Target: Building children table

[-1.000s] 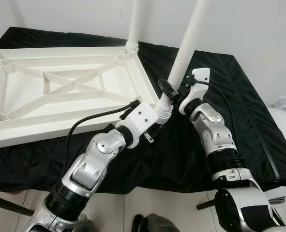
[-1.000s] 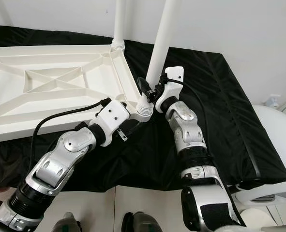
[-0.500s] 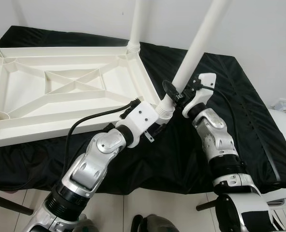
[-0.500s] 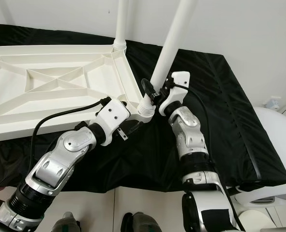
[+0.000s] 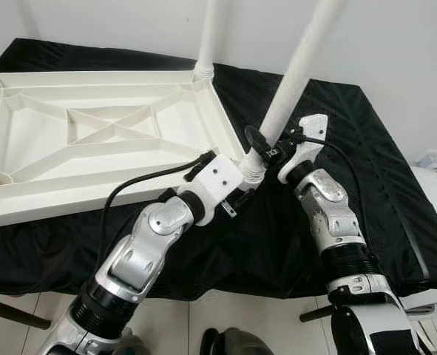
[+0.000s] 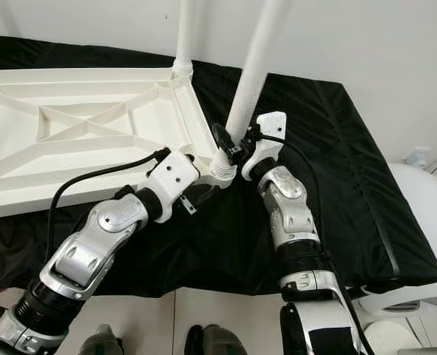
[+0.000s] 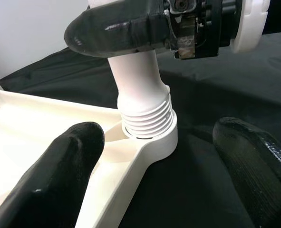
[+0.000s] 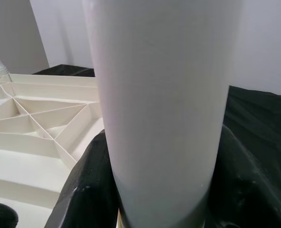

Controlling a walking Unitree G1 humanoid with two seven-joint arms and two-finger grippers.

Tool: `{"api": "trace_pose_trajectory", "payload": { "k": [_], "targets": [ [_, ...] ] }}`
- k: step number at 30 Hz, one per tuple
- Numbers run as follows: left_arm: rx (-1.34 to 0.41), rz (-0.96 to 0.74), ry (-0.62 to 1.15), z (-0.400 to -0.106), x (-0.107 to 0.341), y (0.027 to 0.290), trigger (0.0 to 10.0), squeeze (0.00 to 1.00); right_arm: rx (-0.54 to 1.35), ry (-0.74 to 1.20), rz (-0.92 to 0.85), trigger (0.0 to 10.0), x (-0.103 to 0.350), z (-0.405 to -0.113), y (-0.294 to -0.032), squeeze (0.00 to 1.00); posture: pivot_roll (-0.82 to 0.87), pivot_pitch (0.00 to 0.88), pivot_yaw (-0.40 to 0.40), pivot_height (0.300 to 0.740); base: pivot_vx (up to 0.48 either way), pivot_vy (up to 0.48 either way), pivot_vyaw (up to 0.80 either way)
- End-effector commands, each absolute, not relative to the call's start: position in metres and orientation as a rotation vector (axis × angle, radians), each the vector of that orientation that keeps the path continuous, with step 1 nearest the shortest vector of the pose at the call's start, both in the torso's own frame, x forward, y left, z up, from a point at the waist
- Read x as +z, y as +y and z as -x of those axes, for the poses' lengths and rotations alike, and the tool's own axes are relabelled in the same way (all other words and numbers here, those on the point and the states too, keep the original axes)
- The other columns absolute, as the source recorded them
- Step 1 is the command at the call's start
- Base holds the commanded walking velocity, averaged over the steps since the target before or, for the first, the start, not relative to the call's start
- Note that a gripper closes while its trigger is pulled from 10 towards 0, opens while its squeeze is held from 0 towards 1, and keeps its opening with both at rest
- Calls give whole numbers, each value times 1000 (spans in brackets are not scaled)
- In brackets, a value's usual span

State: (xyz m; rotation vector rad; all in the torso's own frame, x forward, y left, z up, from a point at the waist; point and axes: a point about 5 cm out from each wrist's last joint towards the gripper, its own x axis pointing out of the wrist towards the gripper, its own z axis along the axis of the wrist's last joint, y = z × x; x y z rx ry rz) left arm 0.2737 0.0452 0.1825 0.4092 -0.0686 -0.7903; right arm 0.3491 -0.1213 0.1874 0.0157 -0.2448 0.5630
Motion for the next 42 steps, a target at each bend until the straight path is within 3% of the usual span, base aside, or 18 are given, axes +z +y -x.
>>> {"api": "trace_pose_trajectory", "payload": {
  "k": [1,12,42],
  "targets": [
    [-797,-406,-70,-272,183,42,10000,0,628,-187,-9,10000,177,-348,-109,0,113,71,-148,740,0,0,0],
    [-792,-403,-75,-271,184,42,10000,0,537,-99,-55,10000,162,-354,-121,0,117,64,-152,740,0,0,0],
    [-793,-402,-73,-271,185,43,10000,0,353,-130,-104,10000,154,-345,-138,0,108,88,-142,740,0,0,0]
  ]
}}
